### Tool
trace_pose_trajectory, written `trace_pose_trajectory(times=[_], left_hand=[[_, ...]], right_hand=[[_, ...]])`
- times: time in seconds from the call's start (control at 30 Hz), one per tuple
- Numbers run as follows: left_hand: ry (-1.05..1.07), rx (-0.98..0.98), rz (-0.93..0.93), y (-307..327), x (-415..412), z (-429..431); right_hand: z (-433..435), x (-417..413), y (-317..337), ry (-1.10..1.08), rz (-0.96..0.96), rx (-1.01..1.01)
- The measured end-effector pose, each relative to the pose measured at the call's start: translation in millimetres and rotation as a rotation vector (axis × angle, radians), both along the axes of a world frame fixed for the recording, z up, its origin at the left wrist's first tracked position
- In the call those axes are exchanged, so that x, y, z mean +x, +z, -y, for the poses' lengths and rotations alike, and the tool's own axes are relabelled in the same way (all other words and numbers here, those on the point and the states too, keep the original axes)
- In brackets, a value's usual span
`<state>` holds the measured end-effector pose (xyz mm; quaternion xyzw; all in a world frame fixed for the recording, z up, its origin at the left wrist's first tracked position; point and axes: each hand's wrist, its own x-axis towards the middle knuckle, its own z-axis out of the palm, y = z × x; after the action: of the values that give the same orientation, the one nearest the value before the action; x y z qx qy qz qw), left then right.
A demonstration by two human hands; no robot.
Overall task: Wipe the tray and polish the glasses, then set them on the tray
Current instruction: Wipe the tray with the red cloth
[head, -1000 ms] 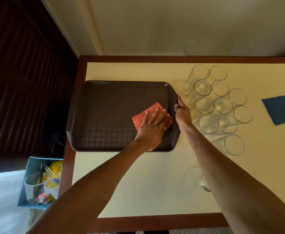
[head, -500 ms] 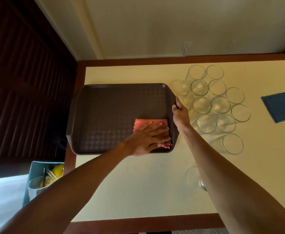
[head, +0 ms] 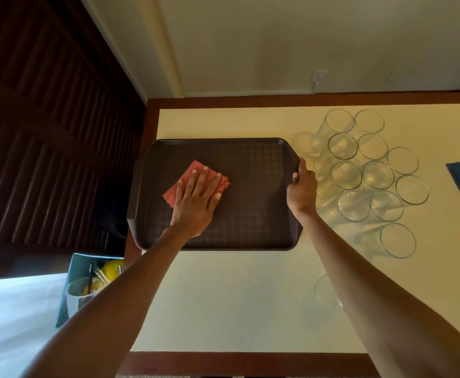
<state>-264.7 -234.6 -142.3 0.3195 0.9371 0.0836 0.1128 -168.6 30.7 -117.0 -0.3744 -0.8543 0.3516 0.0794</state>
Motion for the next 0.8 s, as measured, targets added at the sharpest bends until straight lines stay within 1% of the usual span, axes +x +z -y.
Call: trace_pose_trajectory(times=[0.07,0.1,0.13,0.2,0.27,0.4,0.53,0.63,0.73,0.8], left_hand=[[0.015,0.0,0.006,-0.5,5.4,1.4],[0.021,0.0,0.012,0.1,6.2,0.0],[0.026,-0.002,0.009,-0.5,5.8,0.9],[0.015,0.0,-0.005,-0.7,6.0,0.6],[-0.014,0.013,-0.021,-2.1,4.5,5.2],[-0.076,0.008,-0.006,-3.1,14.3,21.5],[-0.293,-0.028,-0.013,-0.7,55.6,35.4],[-0.39,-0.045,0.018,3.9,60.3,35.3],[-0.4,-0.075,0.017,6.1,42.8,58.3],[-0.311,-0.082,0.022,5.9,33.0,86.3]], right_hand=[[17.5,-2.9,8.4,0.051,0.116,0.339],[30.0,-5.2,12.4,0.11,0.111,0.449],[46.6,-10.1,13.2,0.205,0.082,0.485],[75.3,-18.4,3.0,0.384,0.052,0.401],[97.2,-23.9,-18.3,0.458,0.106,0.319],[98.0,-30.6,-31.2,0.452,0.184,0.278],[94.9,-32.2,-27.9,0.447,0.19,0.201],[92.8,-31.4,-28.3,0.432,0.172,0.13],[90.9,-33.2,-24.3,0.446,0.192,0.106],[93.2,-31.6,-22.7,0.479,0.233,0.138]])
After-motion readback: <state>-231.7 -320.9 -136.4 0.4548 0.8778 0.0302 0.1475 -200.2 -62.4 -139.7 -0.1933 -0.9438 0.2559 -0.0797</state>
